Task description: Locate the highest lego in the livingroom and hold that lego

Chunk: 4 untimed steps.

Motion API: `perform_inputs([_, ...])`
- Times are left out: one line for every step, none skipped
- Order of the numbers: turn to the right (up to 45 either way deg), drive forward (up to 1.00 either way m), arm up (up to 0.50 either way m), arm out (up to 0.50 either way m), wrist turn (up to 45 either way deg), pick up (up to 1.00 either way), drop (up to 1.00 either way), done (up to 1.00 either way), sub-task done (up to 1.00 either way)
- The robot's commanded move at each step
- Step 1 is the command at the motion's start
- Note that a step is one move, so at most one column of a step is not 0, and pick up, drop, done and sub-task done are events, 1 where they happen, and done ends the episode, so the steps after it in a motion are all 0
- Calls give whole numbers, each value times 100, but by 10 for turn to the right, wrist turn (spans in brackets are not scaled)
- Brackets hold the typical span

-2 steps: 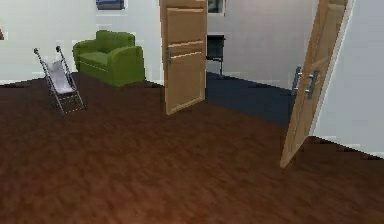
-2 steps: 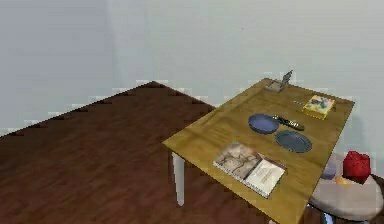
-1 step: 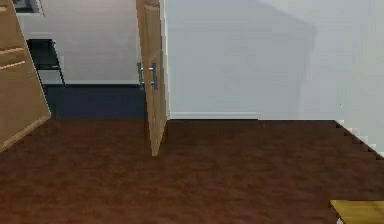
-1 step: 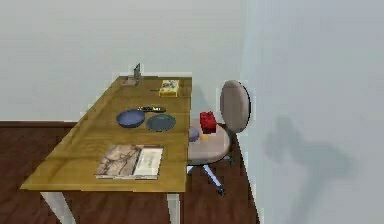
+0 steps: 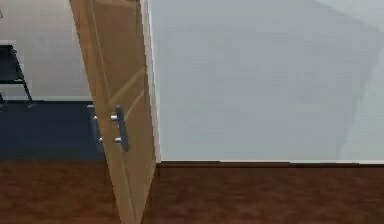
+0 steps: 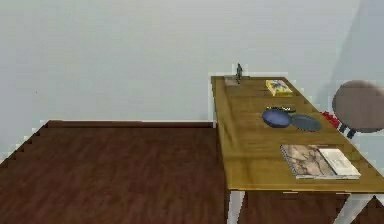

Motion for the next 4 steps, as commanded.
perform_inputs([450,0,0,0,0,0,0,0,0])
perform_inputs([0,45,0,0,0,0,0,0,0])
perform_inputs([450,0,0,0,0,0,0,0,0])
perform_inputs([0,80,0,0,0,0,0,0,0])
